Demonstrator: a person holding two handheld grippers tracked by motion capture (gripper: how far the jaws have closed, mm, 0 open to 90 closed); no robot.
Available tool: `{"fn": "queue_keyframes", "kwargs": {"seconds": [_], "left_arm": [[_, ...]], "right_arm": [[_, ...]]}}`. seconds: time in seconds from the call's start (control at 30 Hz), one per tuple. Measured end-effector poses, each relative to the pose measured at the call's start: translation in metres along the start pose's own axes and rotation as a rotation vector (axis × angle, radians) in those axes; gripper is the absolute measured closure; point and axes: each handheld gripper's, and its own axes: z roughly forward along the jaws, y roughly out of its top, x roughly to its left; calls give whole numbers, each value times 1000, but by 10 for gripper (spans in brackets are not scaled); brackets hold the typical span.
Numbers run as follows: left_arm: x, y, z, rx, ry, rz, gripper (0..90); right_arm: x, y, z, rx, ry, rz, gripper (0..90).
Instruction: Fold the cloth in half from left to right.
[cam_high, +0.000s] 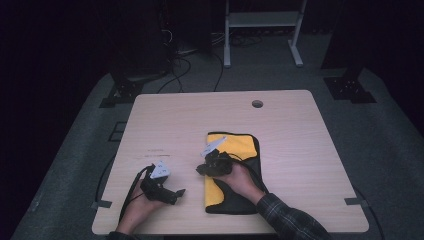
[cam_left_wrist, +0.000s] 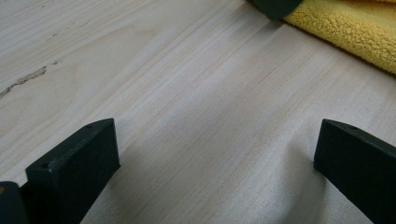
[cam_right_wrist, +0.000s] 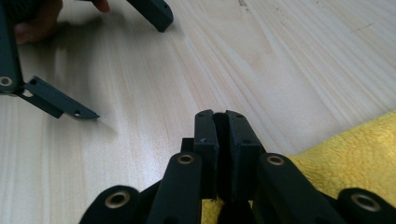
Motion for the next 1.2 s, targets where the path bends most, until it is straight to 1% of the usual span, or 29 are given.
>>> {"fn": "queue_keyframes", "kwargs": {"seconds": [0.03, 0.13, 0.3, 0.4, 0.67, 0.8, 0.93, 0.97, 1.07, 1.2], "left_arm": [[0, 0, 0, 0, 0, 0, 0], [0, 0, 0, 0, 0, -1, 0], [0, 0, 0, 0, 0, -1, 0], [0, 0, 0, 0, -1, -1, 0], [0, 0, 0, 0, 0, -1, 0], [0, 0, 0, 0, -2, -4, 0], [0, 0, 0, 1, -1, -4, 0], [0, 0, 0, 1, -2, -5, 0], [0, 0, 0, 3, -1, -3, 0], [0, 0, 0, 3, -1, -3, 0]], "right_arm": [[-1, 0, -2, -6, 7, 11, 834], [-2, -1, -10, -22, 14, 20, 839], [-2, -7, -32, -49, 17, 19, 841], [-4, -12, -45, -76, 27, 41, 841], [-3, -24, -74, -105, 15, 57, 840], [0, -33, -91, -115, 5, 61, 840], [5, -45, -108, -122, -19, 53, 840], [5, -50, -113, -126, -21, 58, 840], [6, -62, -125, -137, -12, 59, 840], [10, -78, -140, -134, -15, 73, 839]]}}
